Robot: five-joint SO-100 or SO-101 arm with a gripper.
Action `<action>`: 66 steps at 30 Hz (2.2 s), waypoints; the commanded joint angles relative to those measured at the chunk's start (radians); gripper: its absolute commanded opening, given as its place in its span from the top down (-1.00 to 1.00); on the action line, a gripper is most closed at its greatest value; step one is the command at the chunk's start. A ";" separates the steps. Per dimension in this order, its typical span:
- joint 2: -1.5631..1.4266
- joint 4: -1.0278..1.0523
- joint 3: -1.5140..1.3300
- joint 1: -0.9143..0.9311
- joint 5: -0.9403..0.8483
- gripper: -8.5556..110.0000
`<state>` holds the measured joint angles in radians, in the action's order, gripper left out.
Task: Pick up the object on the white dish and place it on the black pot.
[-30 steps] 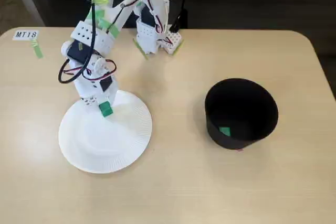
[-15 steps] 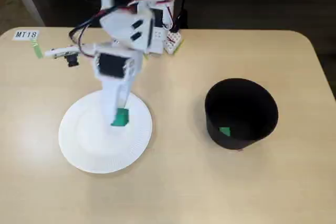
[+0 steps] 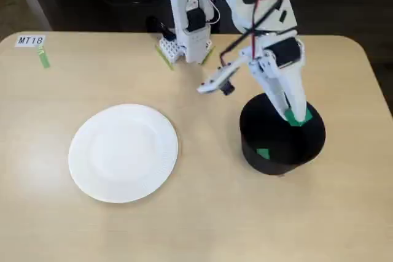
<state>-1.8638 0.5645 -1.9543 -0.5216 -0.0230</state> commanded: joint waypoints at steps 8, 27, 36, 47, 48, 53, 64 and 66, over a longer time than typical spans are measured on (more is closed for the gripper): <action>-0.130 -0.130 -0.278 -0.034 0.012 0.86; -0.181 -0.095 -0.264 -0.009 -0.003 0.43; -0.218 -0.009 -0.110 0.104 -0.034 0.86; -0.399 0.396 0.156 0.426 -0.064 0.86; -0.436 0.420 0.141 0.448 -0.069 0.86; -0.683 0.459 -0.063 0.500 -0.084 0.86; -1.129 0.482 -0.575 0.512 -0.106 0.86; -1.158 0.469 -0.641 0.511 -0.117 0.86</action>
<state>-2.9913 1.0523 -2.5433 -0.0215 -0.1227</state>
